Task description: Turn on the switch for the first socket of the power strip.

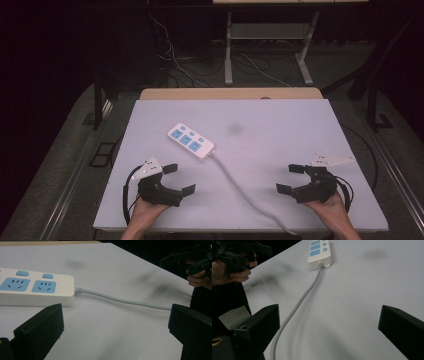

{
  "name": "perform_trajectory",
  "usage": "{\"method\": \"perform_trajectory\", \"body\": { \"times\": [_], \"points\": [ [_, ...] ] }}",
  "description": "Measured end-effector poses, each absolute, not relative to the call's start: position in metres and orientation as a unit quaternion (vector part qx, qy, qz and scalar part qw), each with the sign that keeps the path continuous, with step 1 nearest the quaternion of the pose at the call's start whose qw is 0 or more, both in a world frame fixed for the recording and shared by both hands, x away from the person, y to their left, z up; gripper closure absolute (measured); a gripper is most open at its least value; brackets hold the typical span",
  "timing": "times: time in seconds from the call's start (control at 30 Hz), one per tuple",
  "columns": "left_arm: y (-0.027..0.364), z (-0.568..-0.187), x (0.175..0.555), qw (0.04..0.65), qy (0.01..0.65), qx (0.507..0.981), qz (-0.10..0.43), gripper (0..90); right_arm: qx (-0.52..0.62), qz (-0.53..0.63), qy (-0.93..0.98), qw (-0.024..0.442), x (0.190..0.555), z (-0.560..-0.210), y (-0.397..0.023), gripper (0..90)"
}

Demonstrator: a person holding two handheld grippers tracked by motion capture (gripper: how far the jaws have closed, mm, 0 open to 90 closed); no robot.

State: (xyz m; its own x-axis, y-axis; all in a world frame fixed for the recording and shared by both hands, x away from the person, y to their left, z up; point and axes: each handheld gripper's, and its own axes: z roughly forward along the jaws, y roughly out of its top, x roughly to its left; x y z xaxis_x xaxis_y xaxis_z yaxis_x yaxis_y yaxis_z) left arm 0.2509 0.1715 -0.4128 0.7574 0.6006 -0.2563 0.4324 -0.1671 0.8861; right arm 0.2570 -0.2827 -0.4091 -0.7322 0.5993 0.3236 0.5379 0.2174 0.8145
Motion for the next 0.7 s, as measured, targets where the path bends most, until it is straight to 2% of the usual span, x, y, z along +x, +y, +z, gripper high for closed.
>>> {"method": "perform_trajectory", "body": {
  "times": [0.7],
  "points": [
    [0.1711,-0.4132,0.252,0.538,0.336,0.77,0.074,0.0,0.369,0.506,0.78,0.026,0.258,-0.41,-0.2847,3.3]
  ]
}}
